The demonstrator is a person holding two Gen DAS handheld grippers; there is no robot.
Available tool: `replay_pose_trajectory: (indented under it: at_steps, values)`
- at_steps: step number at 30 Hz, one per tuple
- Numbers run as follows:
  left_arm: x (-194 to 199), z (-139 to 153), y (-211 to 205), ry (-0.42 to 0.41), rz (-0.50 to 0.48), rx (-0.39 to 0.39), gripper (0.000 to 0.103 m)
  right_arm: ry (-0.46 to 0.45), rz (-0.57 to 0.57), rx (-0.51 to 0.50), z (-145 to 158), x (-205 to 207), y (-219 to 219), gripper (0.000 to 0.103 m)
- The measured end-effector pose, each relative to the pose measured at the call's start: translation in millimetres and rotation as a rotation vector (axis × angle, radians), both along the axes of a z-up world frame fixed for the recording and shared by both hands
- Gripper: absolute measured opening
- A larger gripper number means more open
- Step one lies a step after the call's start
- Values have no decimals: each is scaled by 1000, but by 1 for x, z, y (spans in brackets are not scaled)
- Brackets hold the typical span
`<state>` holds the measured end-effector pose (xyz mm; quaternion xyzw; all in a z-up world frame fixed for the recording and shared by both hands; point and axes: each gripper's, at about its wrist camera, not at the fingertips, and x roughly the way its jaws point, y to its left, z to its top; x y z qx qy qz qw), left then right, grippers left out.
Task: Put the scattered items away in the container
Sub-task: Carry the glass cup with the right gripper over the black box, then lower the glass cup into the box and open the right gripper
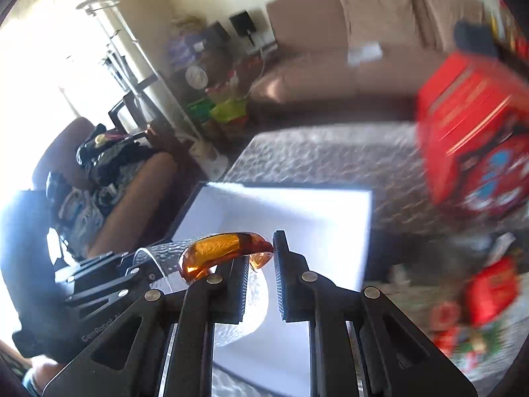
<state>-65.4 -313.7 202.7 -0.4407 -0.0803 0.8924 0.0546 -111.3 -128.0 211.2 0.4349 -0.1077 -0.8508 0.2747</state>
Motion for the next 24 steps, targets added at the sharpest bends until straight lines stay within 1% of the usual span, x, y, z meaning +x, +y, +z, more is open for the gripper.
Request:
replay_pose_trajectory:
  at_steps: [3, 6, 7, 8, 9, 10, 11, 12, 13, 14, 15, 18, 21, 24]
  values:
    - [-26, -37, -16, -78, 7, 9, 18, -91, -5, -26, -38, -31, -16, 13]
    - [-48, -70, -15, -146, -13, 4, 18, -184, -23, -35, -77, -57, -16, 13]
    - [-52, -77, -12, -160, -21, 1, 19, -205, -25, -29, -85, -63, -16, 12]
    - [-58, -86, -6, -180, -36, -12, 20, -216, -24, -16, -91, -68, -16, 12]
    - [-65, -98, 2, -203, -54, -26, 20, -225, -19, 1, -96, -73, -16, 9]
    - [-71, -106, 9, -223, -65, -24, 19, -235, -9, 25, -101, -78, -18, 2]
    - [-74, -112, 14, -239, -72, -21, 18, -240, -4, 62, -106, -82, -20, 2]
    - [-81, -118, 21, -250, -81, -24, 17, -232, -1, 124, -110, -85, -23, 2]
    - [-86, -121, 26, -256, -85, -30, 17, -215, 1, 192, -113, -88, -27, 2]
    - [-92, -125, 30, -273, -83, -47, 17, -198, 2, 235, -115, -91, -29, 2]
    - [-98, -130, 34, -301, -83, -65, 17, -196, 9, 252, -117, -96, -28, 2]
    - [-114, -143, 36, -359, -93, -67, 18, -200, 29, 267, -115, -105, -29, 5]
    - [-120, -149, 36, -368, -98, -79, 18, -155, 57, 312, -101, -102, -30, 6]
    - [-124, -157, 42, -378, -103, -80, 18, -125, 72, 315, -89, -99, -20, 12]
